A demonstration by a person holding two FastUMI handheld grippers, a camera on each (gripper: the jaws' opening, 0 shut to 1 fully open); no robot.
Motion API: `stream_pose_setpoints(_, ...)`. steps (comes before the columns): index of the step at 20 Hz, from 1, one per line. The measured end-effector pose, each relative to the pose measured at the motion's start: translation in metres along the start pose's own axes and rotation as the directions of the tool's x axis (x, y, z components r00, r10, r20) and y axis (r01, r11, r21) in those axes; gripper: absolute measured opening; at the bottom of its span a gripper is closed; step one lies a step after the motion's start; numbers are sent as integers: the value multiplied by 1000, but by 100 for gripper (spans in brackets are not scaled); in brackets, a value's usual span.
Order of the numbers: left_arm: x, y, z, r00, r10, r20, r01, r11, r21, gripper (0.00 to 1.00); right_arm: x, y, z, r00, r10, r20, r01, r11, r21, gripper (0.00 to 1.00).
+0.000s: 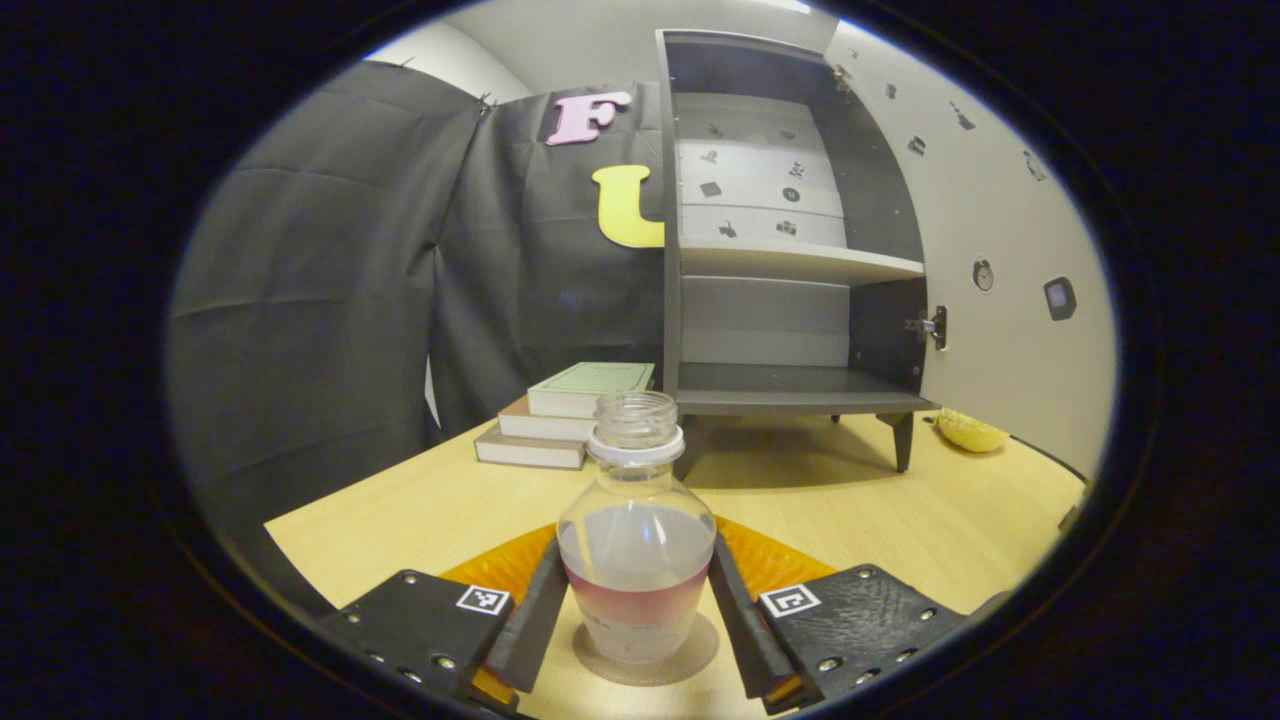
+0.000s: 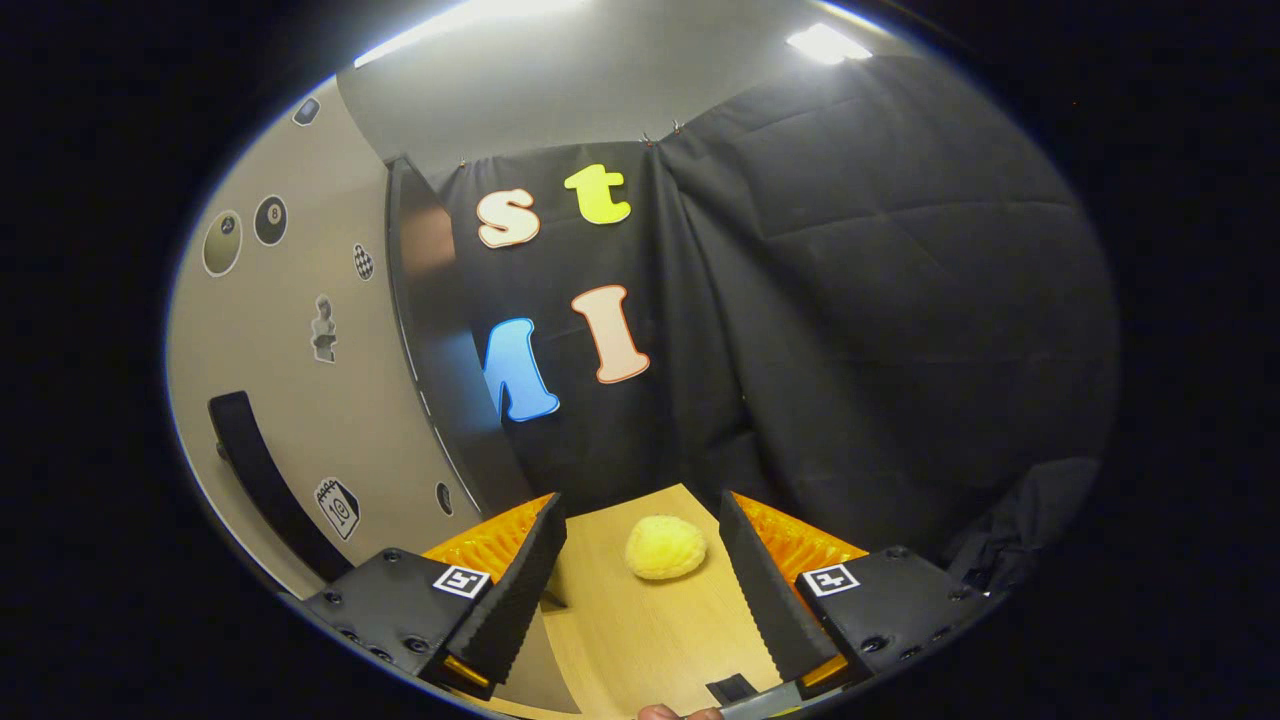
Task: Open the cabinet door with the right hand, grasp the bottle in the cabinet with the left hand and place it on the coaster, then close the cabinet door with the right hand.
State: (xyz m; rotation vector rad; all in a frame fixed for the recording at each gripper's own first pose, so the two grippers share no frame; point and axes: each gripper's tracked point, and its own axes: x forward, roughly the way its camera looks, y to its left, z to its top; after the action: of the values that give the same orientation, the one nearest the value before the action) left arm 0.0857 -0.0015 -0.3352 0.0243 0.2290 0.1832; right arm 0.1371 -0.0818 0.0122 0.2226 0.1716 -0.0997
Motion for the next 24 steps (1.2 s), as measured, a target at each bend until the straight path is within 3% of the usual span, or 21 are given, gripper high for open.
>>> stream_pose_setpoints(2, -1, -1, 1, 1000, -9, -14, 9, 1000, -3, 76, -1, -8, -7, 1000, -10, -14, 10, 1000, 12, 98)
stream_pose_setpoints(4, -4, -2, 11, 1000, -12, -1, 12, 1000, -6, 88, -1, -15, -13, 1000, -19, -24, 20, 999, 30, 98)
stream_pose_setpoints(12, -24, 8, 63, 999, 6, 53, -3, 999, -51, 86, 6, -27, -25, 999, -19, -26, 20, 999, 42, 98)
stream_pose_setpoints(16, -47, -4, 100, 996, 23, 85, -11, 991, -131, 88, 8, -29, -27, 1000, -5, -14, 5, 1000, -4, 98)
stream_pose_setpoints(18, -58, -11, 120, 995, 29, 98, -19, 994, -104, 85, 9, -23, -24, 1000, 22, 0, -22, 999, -40, 93)
stream_pose_setpoints(20, -70, -17, 146, 992, 37, 120, -31, 998, -55, 88, 12, -20, -22, 999, 48, 10, -47, 995, -85, 98)
stream_pose_setpoints(23, -83, -29, 178, 992, 31, 126, -35, 999, 27, 88, 15, -18, -18, 997, 77, 30, -71, 986, -149, 93)
stream_pose_setpoints(24, -90, -32, 191, 990, 33, 135, -38, 998, 40, 88, 16, -19, -20, 997, 79, 26, -74, 983, -169, 98)
